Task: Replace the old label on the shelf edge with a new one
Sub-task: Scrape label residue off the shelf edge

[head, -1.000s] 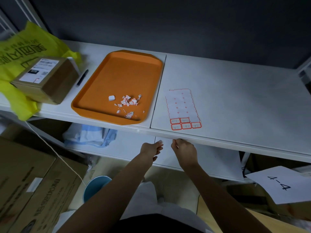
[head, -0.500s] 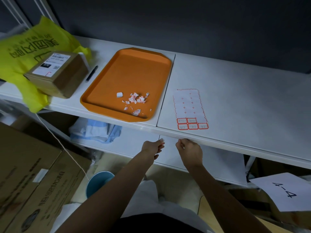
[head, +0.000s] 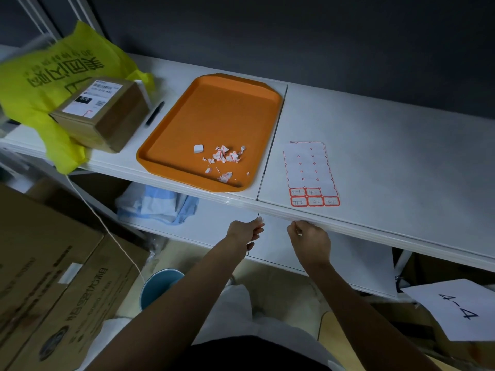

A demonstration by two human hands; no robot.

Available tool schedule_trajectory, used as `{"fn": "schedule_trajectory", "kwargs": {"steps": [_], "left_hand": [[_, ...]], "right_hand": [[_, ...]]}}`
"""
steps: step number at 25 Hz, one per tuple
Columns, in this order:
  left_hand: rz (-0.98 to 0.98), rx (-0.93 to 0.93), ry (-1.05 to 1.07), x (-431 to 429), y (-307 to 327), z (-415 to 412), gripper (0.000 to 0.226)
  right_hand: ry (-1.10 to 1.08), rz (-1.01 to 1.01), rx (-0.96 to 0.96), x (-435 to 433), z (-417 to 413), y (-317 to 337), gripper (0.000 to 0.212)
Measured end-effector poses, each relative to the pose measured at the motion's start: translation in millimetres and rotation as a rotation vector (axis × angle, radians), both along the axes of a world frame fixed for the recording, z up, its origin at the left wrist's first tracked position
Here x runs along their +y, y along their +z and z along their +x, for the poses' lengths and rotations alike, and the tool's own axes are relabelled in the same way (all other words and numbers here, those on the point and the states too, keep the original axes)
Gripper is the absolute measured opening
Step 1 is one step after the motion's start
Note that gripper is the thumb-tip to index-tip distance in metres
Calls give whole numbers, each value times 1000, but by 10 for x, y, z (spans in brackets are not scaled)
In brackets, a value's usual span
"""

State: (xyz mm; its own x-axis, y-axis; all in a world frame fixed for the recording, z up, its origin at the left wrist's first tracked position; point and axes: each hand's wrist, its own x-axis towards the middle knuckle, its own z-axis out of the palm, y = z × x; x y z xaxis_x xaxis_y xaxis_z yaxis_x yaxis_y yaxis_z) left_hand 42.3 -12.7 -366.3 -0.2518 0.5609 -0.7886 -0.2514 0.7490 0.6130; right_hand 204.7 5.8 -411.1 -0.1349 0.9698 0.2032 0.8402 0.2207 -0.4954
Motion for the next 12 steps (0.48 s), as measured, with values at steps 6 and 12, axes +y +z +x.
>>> {"fn": "schedule_trajectory", "kwargs": {"steps": [6, 12], "left_hand": [[-3, -6, -14, -15, -35, -9, 32], [40, 45, -114, 62, -57, 270, 30]], "right_hand": [[39, -1, -99, 45, 338, 15, 14], [44, -296, 215, -49, 75, 55, 19]]}}
